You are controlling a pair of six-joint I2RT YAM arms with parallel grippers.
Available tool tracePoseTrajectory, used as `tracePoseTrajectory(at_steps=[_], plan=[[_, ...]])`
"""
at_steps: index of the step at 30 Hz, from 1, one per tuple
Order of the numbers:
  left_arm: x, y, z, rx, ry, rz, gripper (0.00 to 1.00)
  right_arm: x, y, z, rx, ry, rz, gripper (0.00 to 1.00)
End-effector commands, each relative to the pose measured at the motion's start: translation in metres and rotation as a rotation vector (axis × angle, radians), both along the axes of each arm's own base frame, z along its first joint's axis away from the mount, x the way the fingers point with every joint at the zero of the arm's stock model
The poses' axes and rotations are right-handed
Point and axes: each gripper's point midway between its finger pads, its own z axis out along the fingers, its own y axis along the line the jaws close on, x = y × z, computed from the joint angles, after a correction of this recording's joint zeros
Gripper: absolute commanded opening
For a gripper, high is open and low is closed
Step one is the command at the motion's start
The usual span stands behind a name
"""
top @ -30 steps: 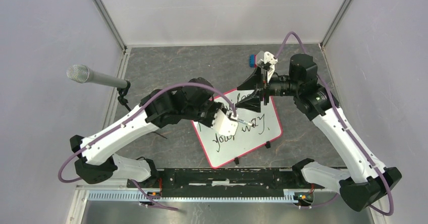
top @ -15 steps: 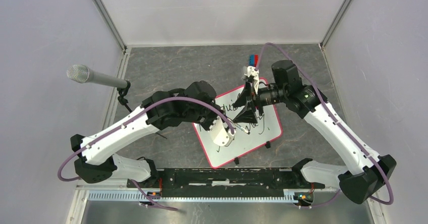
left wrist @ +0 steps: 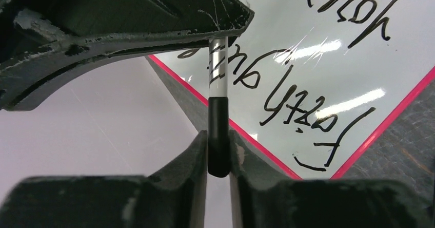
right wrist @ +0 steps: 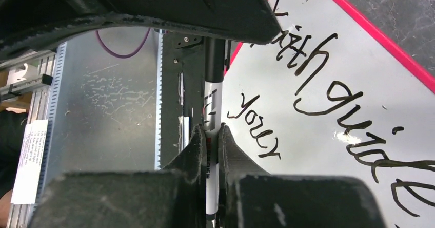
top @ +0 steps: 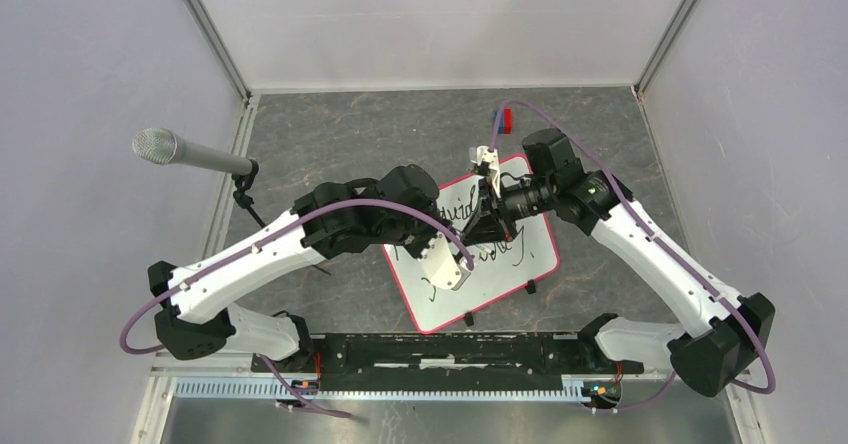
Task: Write a sentence on the whiteboard
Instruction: Place the whiteboard marker at the center of the board.
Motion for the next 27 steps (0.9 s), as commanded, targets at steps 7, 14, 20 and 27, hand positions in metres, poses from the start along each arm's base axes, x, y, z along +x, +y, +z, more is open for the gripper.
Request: tracePoseTrajectory(at_steps=[7,14,20,27], plan=[[0.020,-0.007,0.035,-0.262,0.085,0.298,0.89,0.049,-0.035,0.035,0.054,-0.108,-0.164,0.00],[0.054,-0.001,0.063,-0.500,0.387,0.665,1.00,0.117,-0.125,0.030,-0.022,-0.186,-0.465,0.00],[0.091,0.020,0.074,-0.689,0.657,0.951,1.00,0.157,-0.236,-0.018,-0.158,-0.134,-0.772,0.00],[0.123,0.054,0.040,-0.700,0.768,1.186,1.00,0.163,-0.330,-0.093,-0.426,-0.105,-1.015,0.00]])
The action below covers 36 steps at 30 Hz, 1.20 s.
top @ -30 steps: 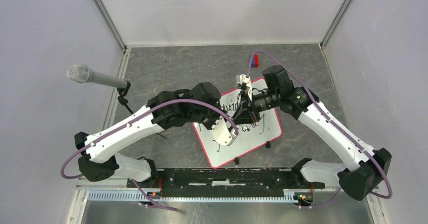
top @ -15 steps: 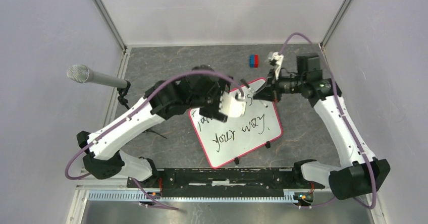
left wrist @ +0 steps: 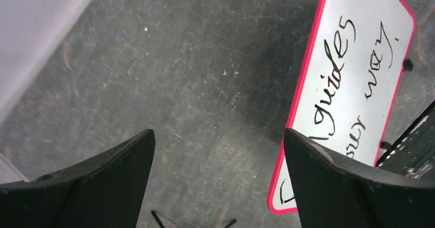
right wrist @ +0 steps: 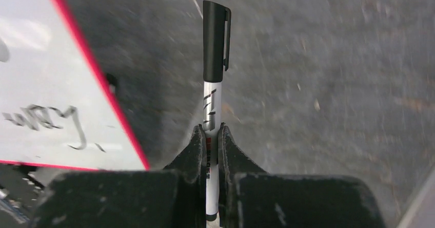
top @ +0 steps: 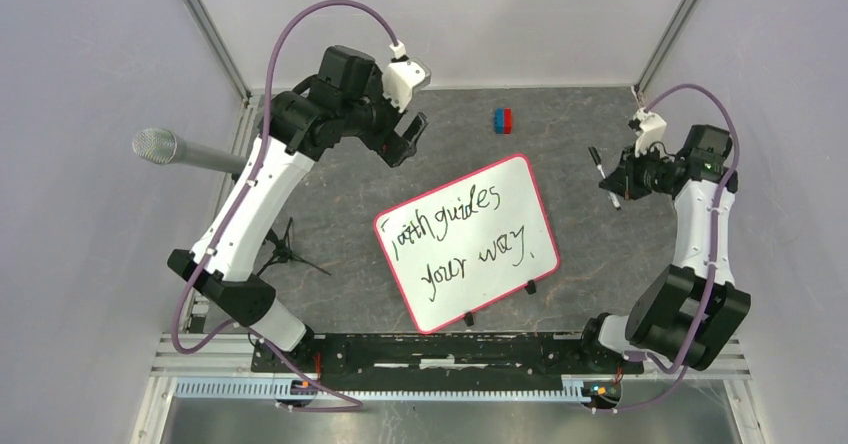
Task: Write a sentence on the whiteboard
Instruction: Place the whiteboard marker at the center of the board.
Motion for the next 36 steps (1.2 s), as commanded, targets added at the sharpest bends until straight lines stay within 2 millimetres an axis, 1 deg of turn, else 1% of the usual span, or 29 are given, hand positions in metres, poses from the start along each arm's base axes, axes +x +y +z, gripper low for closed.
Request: tracePoseTrajectory(at_steps=[1,4,6,8,10,13,17,24,26,29,31,34,36], plan=[[-0.002,0.001,-0.022,-0.091,0.189,0.099,1.00,-0.001,-0.044,-0.039,-0.208,0.021,-0.098,0.00],[0.004,0.004,-0.034,-0.113,0.233,0.146,1.00,-0.005,-0.058,-0.064,-0.276,0.052,-0.149,0.00],[0.007,0.006,-0.037,-0.126,0.235,0.167,1.00,-0.007,-0.069,-0.080,-0.321,0.072,-0.198,0.00],[0.009,0.008,-0.039,-0.140,0.242,0.192,1.00,-0.013,-0.077,-0.100,-0.355,0.115,-0.229,0.00],[0.009,0.009,-0.039,-0.149,0.243,0.205,1.00,-0.019,-0.084,-0.117,-0.384,0.141,-0.260,0.01],[0.009,0.012,-0.041,-0.152,0.239,0.225,1.00,-0.026,-0.090,-0.137,-0.419,0.165,-0.299,0.02],[0.009,0.015,-0.042,-0.147,0.229,0.243,1.00,-0.036,-0.094,-0.153,-0.444,0.200,-0.317,0.05],[0.009,0.018,-0.040,-0.150,0.225,0.254,1.00,-0.052,-0.093,-0.170,-0.471,0.248,-0.308,0.13],[0.009,0.018,-0.041,-0.148,0.224,0.257,1.00,-0.056,-0.092,-0.174,-0.476,0.262,-0.297,0.23],[0.008,0.019,-0.043,-0.145,0.230,0.264,1.00,-0.060,-0.092,-0.178,-0.479,0.279,-0.289,0.26],[0.007,0.020,-0.043,-0.145,0.229,0.264,1.00,-0.060,-0.091,-0.178,-0.479,0.280,-0.284,0.37],[0.006,0.020,-0.038,-0.148,0.222,0.256,1.00,-0.059,-0.091,-0.176,-0.477,0.279,-0.278,0.47],[0.006,0.020,-0.034,-0.150,0.215,0.247,1.00,-0.056,-0.091,-0.172,-0.473,0.268,-0.276,0.56]])
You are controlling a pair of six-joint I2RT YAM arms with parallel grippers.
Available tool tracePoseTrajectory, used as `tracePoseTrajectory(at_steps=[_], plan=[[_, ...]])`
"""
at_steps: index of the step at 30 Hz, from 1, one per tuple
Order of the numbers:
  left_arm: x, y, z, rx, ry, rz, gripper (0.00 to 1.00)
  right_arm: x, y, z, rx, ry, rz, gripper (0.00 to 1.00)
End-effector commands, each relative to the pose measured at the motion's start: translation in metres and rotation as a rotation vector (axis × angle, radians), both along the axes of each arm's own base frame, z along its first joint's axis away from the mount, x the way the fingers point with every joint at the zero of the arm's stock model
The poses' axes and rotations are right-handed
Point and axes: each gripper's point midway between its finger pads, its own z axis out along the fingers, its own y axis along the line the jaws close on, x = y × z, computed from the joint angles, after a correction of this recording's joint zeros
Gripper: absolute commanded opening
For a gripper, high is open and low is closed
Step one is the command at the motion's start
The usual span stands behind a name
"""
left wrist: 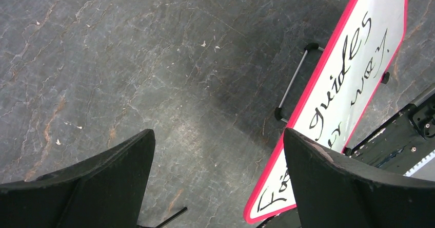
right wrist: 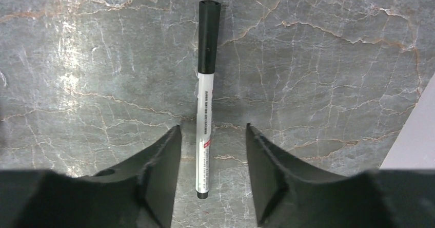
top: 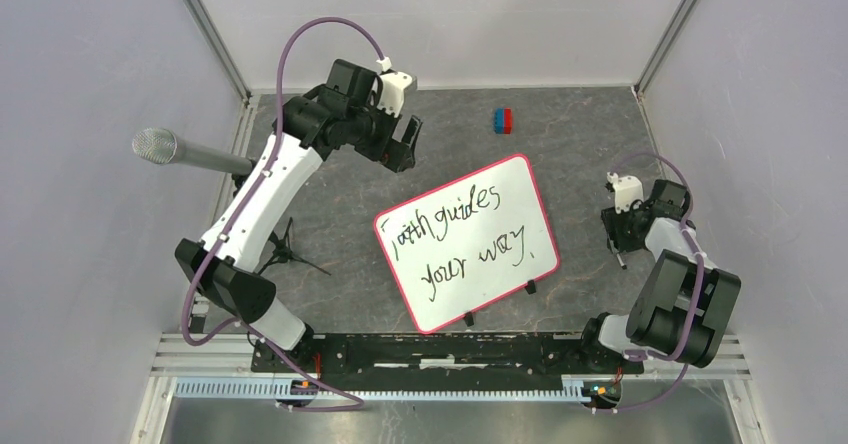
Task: Write a sentence on the whiteboard
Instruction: Place the whiteboard marker at the center of the board, then reset both arms
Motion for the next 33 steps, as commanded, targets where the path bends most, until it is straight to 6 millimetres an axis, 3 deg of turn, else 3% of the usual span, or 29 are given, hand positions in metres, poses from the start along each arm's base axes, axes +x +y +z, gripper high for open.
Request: tracePoseTrajectory(at_steps=[1,6,10,16,20,24,28,33], plan=[[-0.002,0.004,0.032,-0.056,-0.069,0.034,1.00,0.009,-0.002,0.010,-0.009,-0.030,0.018,0.61],[0.007,0.006,0.055,-0.066,-0.133,0.065,1.00,0.035,0.002,0.050,0.034,-0.122,0.048,0.84],[0.020,0.017,0.080,-0.064,-0.223,0.149,1.00,0.064,0.008,0.100,0.078,-0.235,0.088,0.98],[0.041,0.052,0.098,-0.004,-0.335,0.378,1.00,0.108,0.032,0.192,0.099,-0.410,0.169,0.98],[0.050,0.072,0.095,0.049,-0.373,0.490,1.00,0.128,0.067,0.264,0.108,-0.560,0.239,0.98],[0.051,0.080,0.090,0.076,-0.378,0.520,1.00,0.131,0.103,0.323,0.151,-0.699,0.295,0.98],[0.048,0.086,0.090,0.076,-0.378,0.530,1.00,0.125,0.131,0.337,0.202,-0.722,0.336,0.98],[0.044,0.089,0.078,0.077,-0.352,0.525,1.00,0.121,0.143,0.318,0.213,-0.682,0.350,0.98]])
